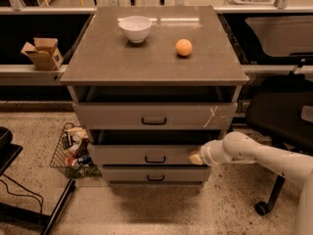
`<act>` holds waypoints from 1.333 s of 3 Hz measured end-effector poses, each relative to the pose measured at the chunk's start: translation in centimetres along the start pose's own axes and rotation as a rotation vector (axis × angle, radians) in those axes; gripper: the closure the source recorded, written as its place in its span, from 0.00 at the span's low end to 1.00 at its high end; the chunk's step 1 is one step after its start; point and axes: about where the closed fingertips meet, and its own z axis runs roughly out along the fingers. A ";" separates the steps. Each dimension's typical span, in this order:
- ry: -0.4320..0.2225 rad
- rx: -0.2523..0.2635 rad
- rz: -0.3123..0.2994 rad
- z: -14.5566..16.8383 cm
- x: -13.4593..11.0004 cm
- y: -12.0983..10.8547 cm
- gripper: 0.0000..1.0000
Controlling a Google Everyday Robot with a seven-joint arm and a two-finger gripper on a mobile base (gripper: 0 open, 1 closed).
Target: Close middle drawer
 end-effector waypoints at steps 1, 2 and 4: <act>0.000 0.000 0.000 0.0 0.0 0.0 0.31; 0.000 0.000 0.000 0.0 0.0 0.0 0.02; 0.000 0.000 0.000 0.0 0.0 0.0 0.18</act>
Offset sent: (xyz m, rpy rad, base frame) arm 0.0000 0.0000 0.0000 0.0000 0.0000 0.0000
